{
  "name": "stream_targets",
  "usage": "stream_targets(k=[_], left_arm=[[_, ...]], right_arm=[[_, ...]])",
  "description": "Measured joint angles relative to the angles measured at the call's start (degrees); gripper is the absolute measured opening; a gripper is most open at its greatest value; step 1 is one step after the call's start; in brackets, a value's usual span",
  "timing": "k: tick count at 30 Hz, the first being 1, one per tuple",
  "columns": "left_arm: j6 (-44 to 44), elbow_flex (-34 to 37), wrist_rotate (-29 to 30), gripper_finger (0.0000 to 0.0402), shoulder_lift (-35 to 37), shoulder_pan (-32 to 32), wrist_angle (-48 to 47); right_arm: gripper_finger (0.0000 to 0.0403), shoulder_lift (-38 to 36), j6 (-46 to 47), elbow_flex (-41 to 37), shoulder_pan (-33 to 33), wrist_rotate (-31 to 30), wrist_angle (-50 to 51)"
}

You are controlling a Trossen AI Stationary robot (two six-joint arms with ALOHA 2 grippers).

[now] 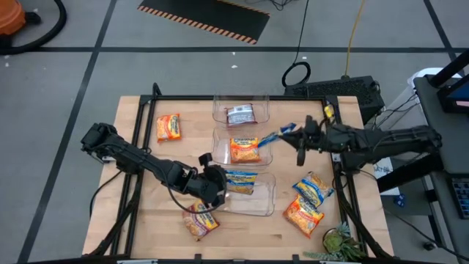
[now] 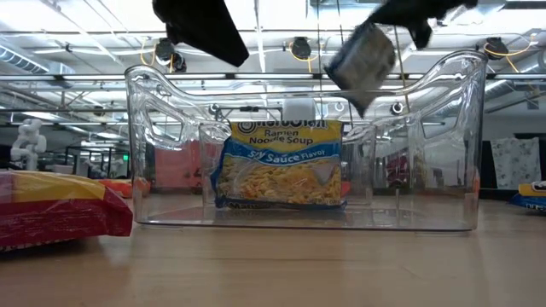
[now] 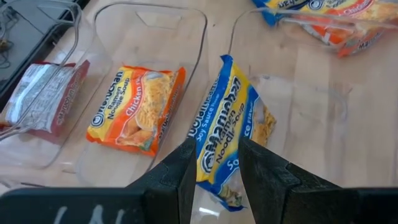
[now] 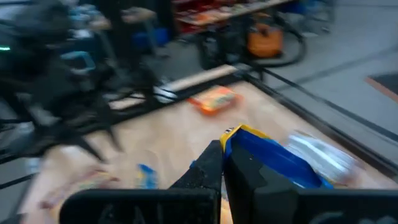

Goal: Sort Maruchan noodles
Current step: Put the top blue noodle pack into the bottom transparent bin

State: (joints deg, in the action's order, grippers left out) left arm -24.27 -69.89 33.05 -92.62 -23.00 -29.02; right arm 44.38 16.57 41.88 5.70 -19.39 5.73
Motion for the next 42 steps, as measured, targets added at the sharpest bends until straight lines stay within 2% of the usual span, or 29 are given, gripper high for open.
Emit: stream_targets(k=[9, 13, 24, 34, 42], left_arm=[[-1.3, 0.0, 0.0, 0.0124, 0.0, 0.0, -3.0], [-1.4, 0.0, 0.0, 0.0124, 0.0, 0.0, -3.0], [-0.9, 0.0, -0.1, 0.0124, 0.0, 0.0, -2.9], [0.0, 0.0, -0.1, 0.0124, 0.0, 0.0, -2.8], [0.0, 0.0, -0.2, 0.0124, 0.0, -0.1, -3.0]], right_arm=[[0.0000, 14.1, -6.1, 11.5, 12.0, 0.3, -2.1], [0.0000, 19.4, -10.7, 15.1, 13.9, 6.4, -2.1], [0.0000, 27.9, -20.0, 17.0, 12.7, 19.8, -4.7], [0.0000, 32.6, -24.7, 17.0, 9.9, 21.2, -4.6], [0.0015, 33.0, -23.2, 17.0, 8.6, 20.9, -1.2]])
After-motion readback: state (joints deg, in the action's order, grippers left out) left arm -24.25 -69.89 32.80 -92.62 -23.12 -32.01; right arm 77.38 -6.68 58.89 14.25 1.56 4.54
